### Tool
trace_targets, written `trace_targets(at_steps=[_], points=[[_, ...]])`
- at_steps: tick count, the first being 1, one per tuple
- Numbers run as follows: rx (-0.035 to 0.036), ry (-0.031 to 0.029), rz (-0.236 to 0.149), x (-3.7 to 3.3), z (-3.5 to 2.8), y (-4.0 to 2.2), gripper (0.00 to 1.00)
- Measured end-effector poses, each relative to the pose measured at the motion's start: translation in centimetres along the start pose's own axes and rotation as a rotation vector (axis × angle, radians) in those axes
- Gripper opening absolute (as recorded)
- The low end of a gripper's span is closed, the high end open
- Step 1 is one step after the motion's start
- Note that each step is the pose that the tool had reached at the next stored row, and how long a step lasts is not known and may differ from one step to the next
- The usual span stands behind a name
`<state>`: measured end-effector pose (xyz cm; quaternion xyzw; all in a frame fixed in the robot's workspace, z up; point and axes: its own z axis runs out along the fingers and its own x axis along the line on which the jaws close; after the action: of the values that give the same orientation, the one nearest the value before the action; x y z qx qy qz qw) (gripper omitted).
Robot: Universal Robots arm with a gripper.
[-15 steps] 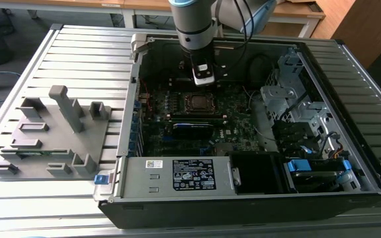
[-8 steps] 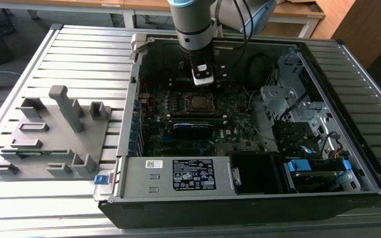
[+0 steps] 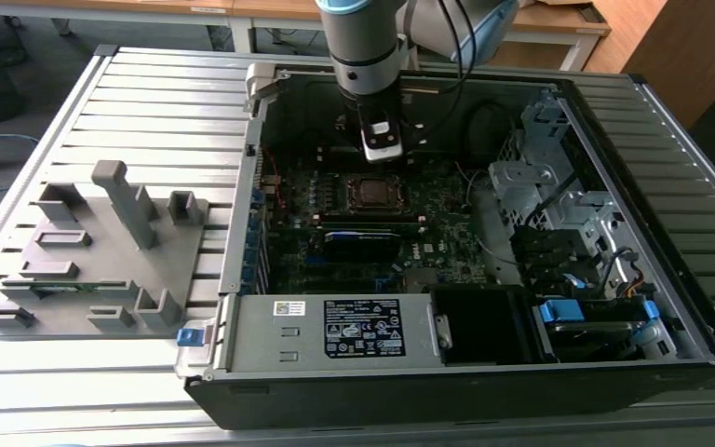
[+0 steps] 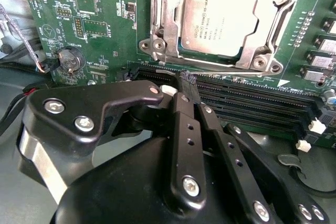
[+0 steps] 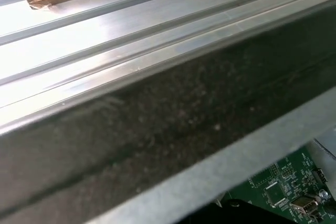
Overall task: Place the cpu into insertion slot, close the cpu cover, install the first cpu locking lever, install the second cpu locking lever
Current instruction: 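Install the first cpu locking lever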
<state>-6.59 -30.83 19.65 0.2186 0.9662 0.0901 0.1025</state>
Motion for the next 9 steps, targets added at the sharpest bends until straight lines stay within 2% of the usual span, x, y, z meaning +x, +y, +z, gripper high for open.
trace_targets(at_steps=[4, 9], points=[[0.0043, -0.0018, -0.001, -0.05, 0.03, 0.01, 0.11], [0.0051, -0.0022, -0.001, -0.07, 0.03, -0.03, 0.11]])
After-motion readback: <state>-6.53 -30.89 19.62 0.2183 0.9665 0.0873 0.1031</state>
